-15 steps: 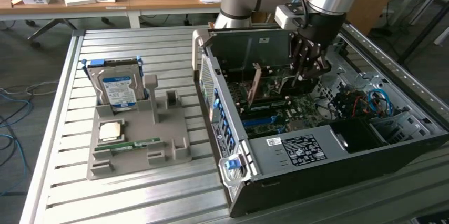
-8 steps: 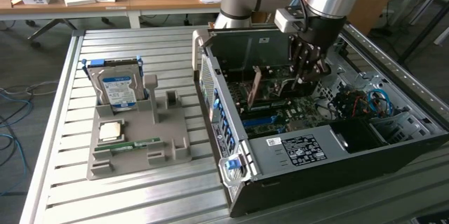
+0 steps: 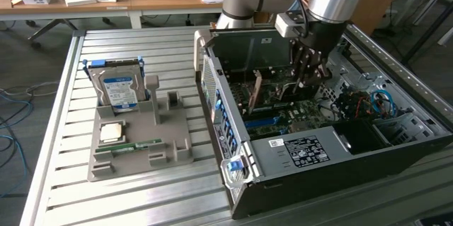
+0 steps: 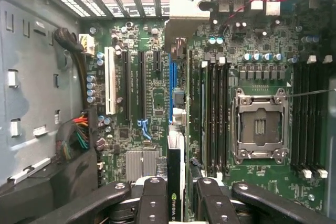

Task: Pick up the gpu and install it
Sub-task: 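Insert the gpu into the slot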

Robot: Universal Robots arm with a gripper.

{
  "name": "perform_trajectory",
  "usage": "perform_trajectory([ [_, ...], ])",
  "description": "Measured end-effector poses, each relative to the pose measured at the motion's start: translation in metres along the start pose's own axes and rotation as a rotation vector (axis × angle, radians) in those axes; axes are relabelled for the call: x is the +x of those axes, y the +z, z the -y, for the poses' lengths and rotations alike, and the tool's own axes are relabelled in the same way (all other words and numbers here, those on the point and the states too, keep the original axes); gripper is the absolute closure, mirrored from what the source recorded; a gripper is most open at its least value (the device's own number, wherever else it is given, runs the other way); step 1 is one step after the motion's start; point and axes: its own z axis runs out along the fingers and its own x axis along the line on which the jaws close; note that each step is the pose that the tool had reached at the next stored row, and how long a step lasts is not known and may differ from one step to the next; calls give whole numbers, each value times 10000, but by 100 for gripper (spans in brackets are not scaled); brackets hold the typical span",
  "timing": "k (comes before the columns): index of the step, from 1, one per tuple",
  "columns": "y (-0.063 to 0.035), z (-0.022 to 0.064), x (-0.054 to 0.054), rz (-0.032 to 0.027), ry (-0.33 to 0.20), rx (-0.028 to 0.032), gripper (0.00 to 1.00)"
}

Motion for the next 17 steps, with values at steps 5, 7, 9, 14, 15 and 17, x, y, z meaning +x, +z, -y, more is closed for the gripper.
perform_trajectory([
  [5,45,-18,2,0,-1,0,74],
  [7,60,-26,2,1,-6,1,74],
  [9,61,-26,2,0,-8,0,74],
  [14,64,-113,5,3,-6,27,74],
  [15,65,-131,6,4,-6,31,74],
  [17,79,-155,9,2,-8,34,74],
])
